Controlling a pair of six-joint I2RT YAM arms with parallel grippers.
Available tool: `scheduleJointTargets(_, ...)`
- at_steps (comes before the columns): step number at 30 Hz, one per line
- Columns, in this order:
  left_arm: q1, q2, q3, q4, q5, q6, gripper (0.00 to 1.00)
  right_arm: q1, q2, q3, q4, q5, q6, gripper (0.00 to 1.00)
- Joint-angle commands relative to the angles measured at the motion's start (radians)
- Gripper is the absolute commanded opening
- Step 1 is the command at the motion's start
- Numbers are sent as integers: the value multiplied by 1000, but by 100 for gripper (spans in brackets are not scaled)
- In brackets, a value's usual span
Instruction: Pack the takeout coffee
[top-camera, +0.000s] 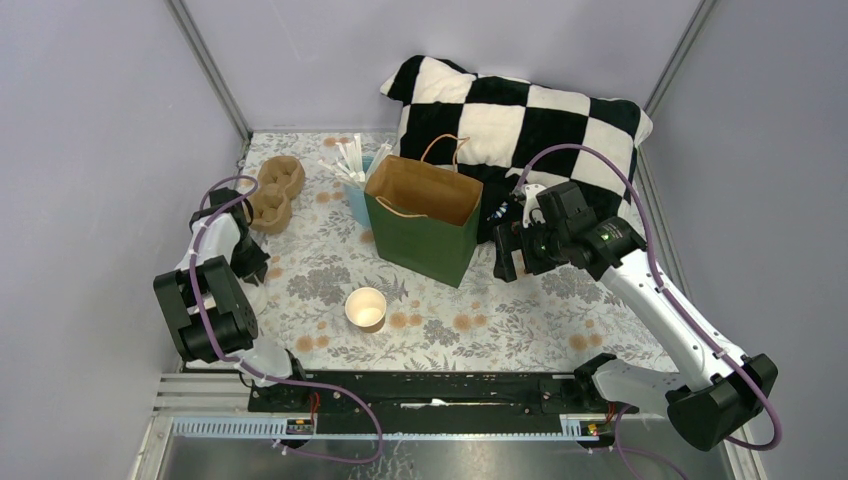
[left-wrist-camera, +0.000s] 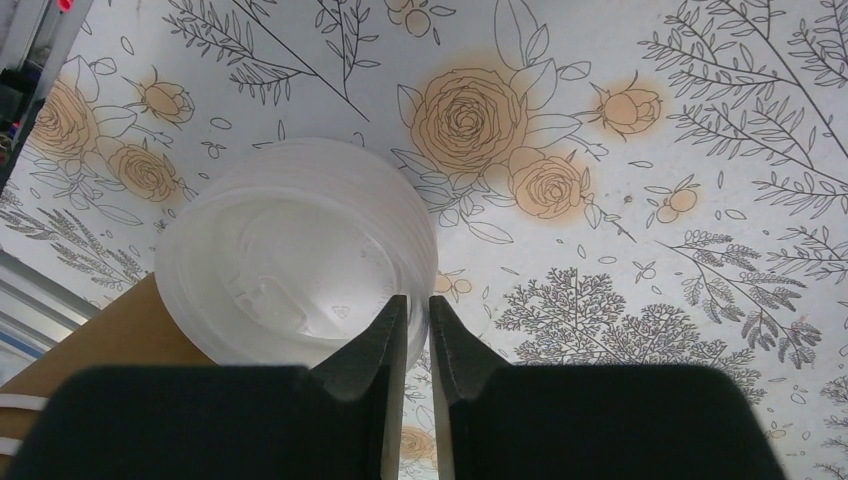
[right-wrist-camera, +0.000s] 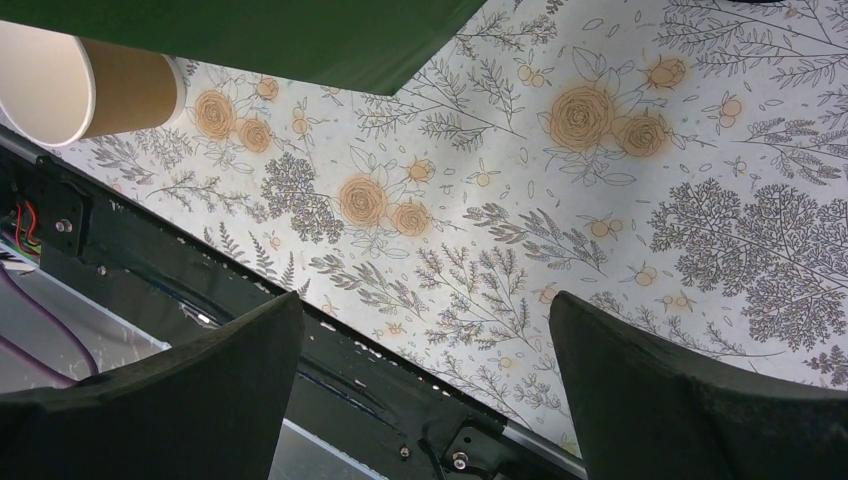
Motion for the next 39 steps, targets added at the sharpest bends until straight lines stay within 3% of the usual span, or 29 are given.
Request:
scheduleJointTargets(1,6,-24,7,5,-37,0,17,14,-18,30,15,-6,-17,99)
scheduleJointTargets(12,7,-47,29,-11,-44,2,27,23,-23,25,19,-6,-21,100)
scheduleJointTargets(29,7,-60,42,-32,-71,0,9,31,-24,27,20,-5,-24,100)
scheduleJointTargets(33,6,-64,60,-49,-75,-5,1,33,-23,28,22,-6,-24,100)
scheduleJointTargets(39,5,-64,101,-81,-68,-23,0,37,-26,30,19,-3,-26,100)
